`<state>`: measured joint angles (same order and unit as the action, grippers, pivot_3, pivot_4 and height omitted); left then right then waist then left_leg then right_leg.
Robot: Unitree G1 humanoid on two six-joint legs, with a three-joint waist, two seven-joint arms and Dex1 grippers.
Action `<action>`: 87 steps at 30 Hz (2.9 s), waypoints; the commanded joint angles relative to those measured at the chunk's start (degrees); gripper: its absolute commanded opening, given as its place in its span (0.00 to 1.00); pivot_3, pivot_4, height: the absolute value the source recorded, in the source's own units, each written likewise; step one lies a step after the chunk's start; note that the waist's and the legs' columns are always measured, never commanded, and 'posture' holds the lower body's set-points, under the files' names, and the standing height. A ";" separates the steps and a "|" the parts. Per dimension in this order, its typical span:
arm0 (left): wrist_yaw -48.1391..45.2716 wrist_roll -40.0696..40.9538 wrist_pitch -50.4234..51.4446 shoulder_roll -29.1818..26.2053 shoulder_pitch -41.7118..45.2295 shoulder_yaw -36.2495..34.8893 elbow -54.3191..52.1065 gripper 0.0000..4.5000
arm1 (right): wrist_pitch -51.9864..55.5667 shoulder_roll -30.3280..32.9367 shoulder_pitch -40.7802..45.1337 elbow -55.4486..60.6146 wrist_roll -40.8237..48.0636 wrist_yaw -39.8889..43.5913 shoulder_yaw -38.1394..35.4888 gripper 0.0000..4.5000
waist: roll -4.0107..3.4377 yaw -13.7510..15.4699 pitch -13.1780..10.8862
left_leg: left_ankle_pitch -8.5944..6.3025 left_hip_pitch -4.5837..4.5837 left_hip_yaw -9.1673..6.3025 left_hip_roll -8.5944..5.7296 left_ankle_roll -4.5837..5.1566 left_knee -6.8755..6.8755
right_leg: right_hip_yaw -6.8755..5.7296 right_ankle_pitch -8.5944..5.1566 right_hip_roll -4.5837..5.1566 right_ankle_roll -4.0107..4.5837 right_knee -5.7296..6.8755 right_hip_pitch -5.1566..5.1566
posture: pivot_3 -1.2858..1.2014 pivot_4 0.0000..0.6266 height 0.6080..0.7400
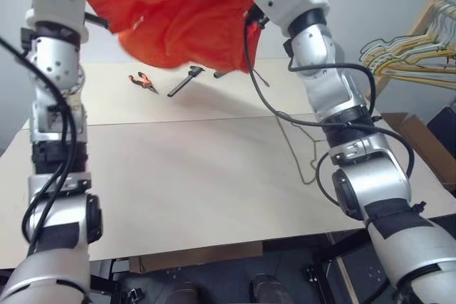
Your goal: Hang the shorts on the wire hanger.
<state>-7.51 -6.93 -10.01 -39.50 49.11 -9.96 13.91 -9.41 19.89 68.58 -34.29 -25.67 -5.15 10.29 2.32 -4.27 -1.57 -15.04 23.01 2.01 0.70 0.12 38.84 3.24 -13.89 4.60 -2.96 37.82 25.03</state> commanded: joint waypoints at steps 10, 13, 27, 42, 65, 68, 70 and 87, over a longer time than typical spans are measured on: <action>-41.43 21.98 19.46 -18.87 -46.20 -5.33 -35.06 0.00 | -18.31 11.42 -27.51 13.66 -2.62 28.35 15.66 0.00 | -0.14 -2.92 -0.13 | -0.29 -0.71 0.16 0.28 0.79 0.19 | 0.12 -0.07 -0.20 0.03 -0.70 -0.95 | 0.52 0.00 1.00; -48.17 19.72 20.81 -23.64 -56.19 -6.36 -36.75 0.00 | -21.34 14.81 -31.34 16.85 -1.61 34.69 17.30 0.00 | -0.28 -2.71 -0.24 | -0.28 -1.78 0.17 0.35 0.82 0.03 | 0.14 -0.16 -0.33 0.18 -0.72 -1.92 | 0.52 0.00 1.00; -62.79 17.81 33.17 -31.20 -76.63 -10.05 -49.15 0.00 | -30.58 25.78 -34.85 23.65 5.48 53.00 17.21 0.00 | -0.30 0.22 -0.35 | -0.44 -2.77 0.48 0.41 0.99 -0.06 | 0.17 -0.48 -0.23 0.33 -0.80 -2.81 | 0.52 0.00 1.00; -61.92 14.57 30.72 -28.18 -75.77 -6.99 -48.06 0.29 | -36.34 30.38 -36.87 25.26 15.89 67.72 18.83 0.57 | -0.26 1.91 -0.38 | -0.46 -2.77 0.58 0.55 1.03 -0.07 | 0.20 -0.54 -0.21 0.40 -0.81 -2.80 | 0.53 0.00 1.00; -60.69 38.18 33.23 -13.93 -48.54 -6.22 -43.28 0.88 | 59.07 5.87 -26.58 15.82 31.12 35.01 -8.11 1.00 | -0.27 1.81 -0.43 | -0.57 -2.42 0.93 0.98 0.91 -0.04 | 0.33 -0.48 -0.64 0.58 -0.74 -2.36 | 0.51 0.00 1.00; -61.93 37.29 32.34 -14.96 -47.91 -4.28 -42.72 0.88 | 58.71 4.00 -25.85 11.56 31.03 32.68 -8.96 1.00 | -0.31 1.47 -0.42 | -0.55 -1.91 0.98 0.88 0.88 0.05 | 0.42 -0.33 -0.70 0.53 -0.74 -1.84 | 0.51 0.00 1.00; -62.29 37.02 31.69 -15.16 -47.41 -3.61 -42.12 0.88 | 57.84 3.33 -25.23 8.84 30.60 31.77 -8.57 1.00 | -0.32 1.07 -0.42 | -0.55 -1.85 1.04 0.89 0.88 0.06 | 0.44 -0.31 -0.73 0.51 -0.77 -1.80 | 0.51 0.00 1.00; -61.78 36.34 30.58 -15.01 -46.75 -2.22 -41.87 0.89 | 55.75 0.97 -24.80 -1.13 27.17 34.34 -2.50 0.58 | -0.29 -1.47 -0.34 | -0.56 -1.97 1.00 1.19 0.88 0.05 | 0.54 -0.26 -1.14 0.57 -0.79 -1.90 | 0.51 0.00 1.00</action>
<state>-69.51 29.47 21.44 -53.84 2.05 -12.06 -27.02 45.68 21.32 43.82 -33.60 2.24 29.17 6.88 2.02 -5.75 -1.92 -15.59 21.03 2.98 1.89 1.01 38.89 3.79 -14.15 3.46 -2.39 37.02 23.13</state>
